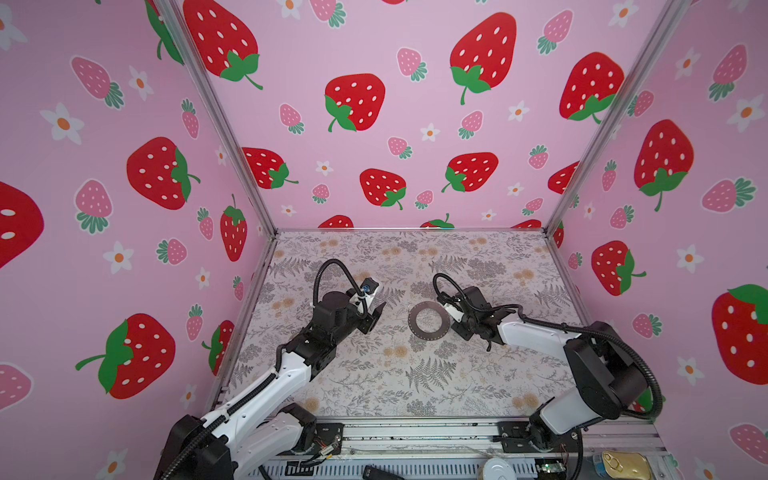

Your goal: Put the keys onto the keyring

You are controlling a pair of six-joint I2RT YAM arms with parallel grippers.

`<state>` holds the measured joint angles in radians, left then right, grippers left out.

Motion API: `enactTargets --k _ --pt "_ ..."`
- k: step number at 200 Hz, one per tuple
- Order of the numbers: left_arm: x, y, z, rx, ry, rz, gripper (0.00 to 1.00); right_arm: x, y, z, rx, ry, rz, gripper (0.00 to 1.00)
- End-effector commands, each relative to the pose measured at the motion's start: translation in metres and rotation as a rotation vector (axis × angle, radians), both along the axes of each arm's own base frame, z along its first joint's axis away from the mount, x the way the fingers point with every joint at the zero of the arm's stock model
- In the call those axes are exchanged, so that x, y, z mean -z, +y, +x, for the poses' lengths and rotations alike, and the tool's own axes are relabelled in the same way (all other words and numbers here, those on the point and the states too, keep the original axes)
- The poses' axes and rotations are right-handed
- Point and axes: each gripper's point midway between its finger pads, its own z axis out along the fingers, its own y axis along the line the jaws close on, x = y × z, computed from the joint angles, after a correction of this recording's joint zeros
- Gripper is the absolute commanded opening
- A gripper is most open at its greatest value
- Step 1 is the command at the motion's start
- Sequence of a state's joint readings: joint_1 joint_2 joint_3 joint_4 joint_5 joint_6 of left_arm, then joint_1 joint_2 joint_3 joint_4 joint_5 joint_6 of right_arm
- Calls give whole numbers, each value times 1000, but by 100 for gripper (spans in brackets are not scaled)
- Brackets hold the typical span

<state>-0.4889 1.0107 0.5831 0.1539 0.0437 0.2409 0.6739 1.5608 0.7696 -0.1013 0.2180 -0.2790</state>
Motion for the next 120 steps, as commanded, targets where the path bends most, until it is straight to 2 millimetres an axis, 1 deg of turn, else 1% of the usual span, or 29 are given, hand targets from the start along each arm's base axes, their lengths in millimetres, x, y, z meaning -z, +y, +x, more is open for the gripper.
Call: enactTargets --k 1,21,28,30,31,32,34,35,36,37,40,41,42,43,49,53,63,73,78,84,91,109,120 --pt "5 12 5 -54 -11 28 65 -4 -13 -2 34 -3 -55 31" --pt "8 24 12 -117 -12 22 66 -16 -15 4 49 -46 -42 49" --pt "9 30 14 -143 -17 21 67 -21 -16 7 54 -60 -26 51" --pt "10 31 15 -151 -18 23 67 -23 -16 8 56 -67 -17 56" --pt "10 32 16 -156 -19 23 67 -25 -17 10 60 -73 -6 61" --pt "10 34 16 -162 -21 24 67 -25 -17 10 60 -73 -6 61" --pt "11 36 17 -173 -25 25 67 -27 -18 11 64 -78 7 65" --pt "11 37 18 -179 -26 27 67 -30 -18 13 70 -86 21 71" --pt "11 39 18 -186 -29 27 67 -30 -18 13 70 -86 21 71" --pt "12 40 19 -193 -30 28 67 -33 -19 15 75 -96 38 78" --pt "13 45 20 -215 -36 30 68 -37 -21 18 90 -113 63 95" --pt "13 46 21 -222 -39 31 68 -37 -21 18 90 -113 63 95" --pt "12 48 22 -232 -42 30 68 -40 -23 21 100 -123 79 99" --pt "13 50 23 -242 -44 30 68 -41 -24 22 106 -132 90 100" --pt "16 63 27 -304 -49 24 68 -49 -29 28 136 -169 139 99" --pt "18 72 29 -346 -48 13 68 -57 -39 36 181 -216 194 99" --pt "23 95 35 -452 -43 -26 68 -69 -57 48 252 -309 319 99" --pt "31 119 40 -551 -31 -69 68 -79 -83 58 354 -410 440 99" --pt "37 127 42 -576 -22 -88 68 -82 -94 60 390 -454 493 99" --pt "40 133 45 -596 -22 -107 68 -86 -106 62 429 -507 538 99" --pt "47 139 48 -612 -15 -111 68 -89 -116 62 452 -565 552 99" --pt "62 146 57 -624 -11 -109 67 -92 -124 61 442 -662 542 99" --pt "72 142 61 -581 -13 -88 67 -95 -126 60 416 -722 521 99"
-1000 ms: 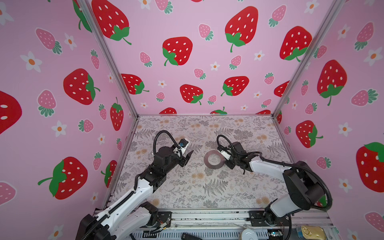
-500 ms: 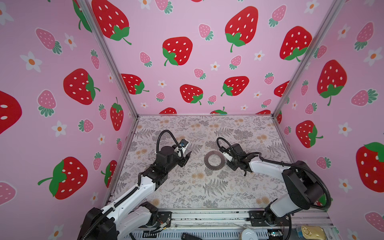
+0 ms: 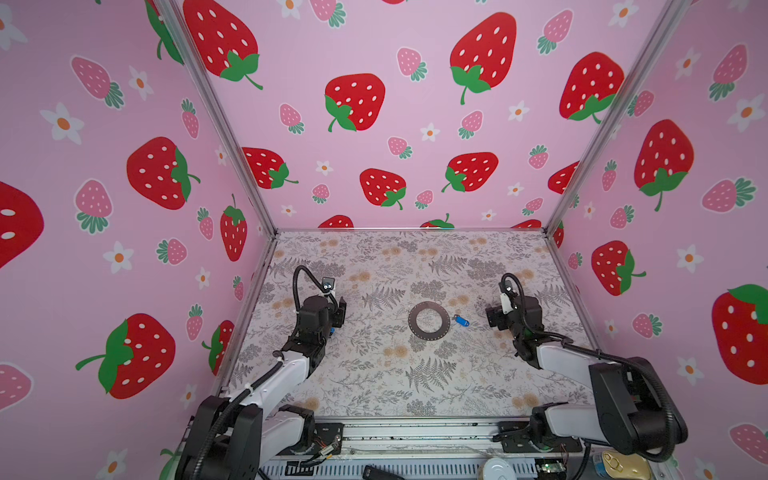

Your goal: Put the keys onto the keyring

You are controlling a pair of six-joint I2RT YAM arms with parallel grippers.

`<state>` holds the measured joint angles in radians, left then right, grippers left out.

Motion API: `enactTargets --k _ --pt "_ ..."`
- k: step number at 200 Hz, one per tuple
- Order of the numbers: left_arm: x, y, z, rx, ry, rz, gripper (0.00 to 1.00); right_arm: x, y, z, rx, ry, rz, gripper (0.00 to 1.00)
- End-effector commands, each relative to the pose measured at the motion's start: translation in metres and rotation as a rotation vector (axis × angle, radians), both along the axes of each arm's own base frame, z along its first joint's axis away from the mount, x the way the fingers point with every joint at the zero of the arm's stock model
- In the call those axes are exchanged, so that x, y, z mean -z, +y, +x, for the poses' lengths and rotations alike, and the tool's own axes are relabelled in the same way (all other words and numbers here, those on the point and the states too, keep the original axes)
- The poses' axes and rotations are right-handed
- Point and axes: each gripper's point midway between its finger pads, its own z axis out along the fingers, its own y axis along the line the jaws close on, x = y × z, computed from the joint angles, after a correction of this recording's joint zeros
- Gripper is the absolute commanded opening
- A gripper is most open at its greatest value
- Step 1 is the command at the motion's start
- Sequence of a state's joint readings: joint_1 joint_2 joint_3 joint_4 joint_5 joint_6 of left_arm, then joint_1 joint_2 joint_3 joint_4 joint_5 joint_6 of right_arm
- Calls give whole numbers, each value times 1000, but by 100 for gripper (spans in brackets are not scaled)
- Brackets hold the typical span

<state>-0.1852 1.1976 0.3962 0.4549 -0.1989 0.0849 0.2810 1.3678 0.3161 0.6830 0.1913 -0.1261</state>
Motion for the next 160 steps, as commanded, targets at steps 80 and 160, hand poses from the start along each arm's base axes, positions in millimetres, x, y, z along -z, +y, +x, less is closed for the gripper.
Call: enactTargets --k 80,160 --pt "31 15 38 29 -77 -127 68 -48 -21 19 -15 -357 191 99" --pt "36 33 47 -66 -15 -151 73 -40 -22 28 3 -297 182 99"
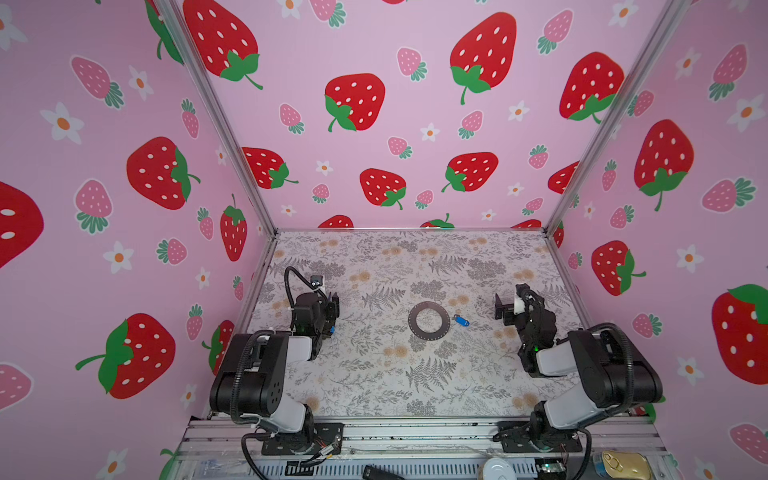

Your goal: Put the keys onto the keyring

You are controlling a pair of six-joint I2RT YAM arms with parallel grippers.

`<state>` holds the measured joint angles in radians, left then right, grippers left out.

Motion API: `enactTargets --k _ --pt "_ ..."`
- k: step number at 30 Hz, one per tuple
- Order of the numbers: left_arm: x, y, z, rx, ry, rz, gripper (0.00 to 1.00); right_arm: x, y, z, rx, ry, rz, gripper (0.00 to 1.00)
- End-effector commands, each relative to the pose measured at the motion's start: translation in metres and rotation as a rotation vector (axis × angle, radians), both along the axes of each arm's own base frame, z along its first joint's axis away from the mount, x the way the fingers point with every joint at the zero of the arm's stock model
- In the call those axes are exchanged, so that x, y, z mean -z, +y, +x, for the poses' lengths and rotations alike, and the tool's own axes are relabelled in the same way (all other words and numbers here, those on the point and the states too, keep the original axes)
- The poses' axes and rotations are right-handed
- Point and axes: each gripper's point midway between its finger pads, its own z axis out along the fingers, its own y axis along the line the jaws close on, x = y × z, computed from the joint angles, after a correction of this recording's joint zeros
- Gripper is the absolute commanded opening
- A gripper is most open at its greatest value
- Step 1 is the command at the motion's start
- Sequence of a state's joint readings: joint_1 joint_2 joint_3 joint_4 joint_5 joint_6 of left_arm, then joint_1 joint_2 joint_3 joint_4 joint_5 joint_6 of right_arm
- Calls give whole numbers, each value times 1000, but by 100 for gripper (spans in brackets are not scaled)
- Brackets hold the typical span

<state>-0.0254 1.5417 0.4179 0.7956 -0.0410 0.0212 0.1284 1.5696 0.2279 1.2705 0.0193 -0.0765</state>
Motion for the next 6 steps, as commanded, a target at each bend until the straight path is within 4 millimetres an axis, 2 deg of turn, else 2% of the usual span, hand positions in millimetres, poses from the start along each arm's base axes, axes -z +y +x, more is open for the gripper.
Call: enactTargets --k 1,5,6 --pt "-4 4 7 -24 -1 -25 73 -9 1 7 0 -22 22 99" --pt "-5 6 7 -31 -3 -26 74 -9 -10 9 70 -21 40 99" --pt "-5 6 7 -33 -5 -26 100 -10 -11 9 75 -21 41 99"
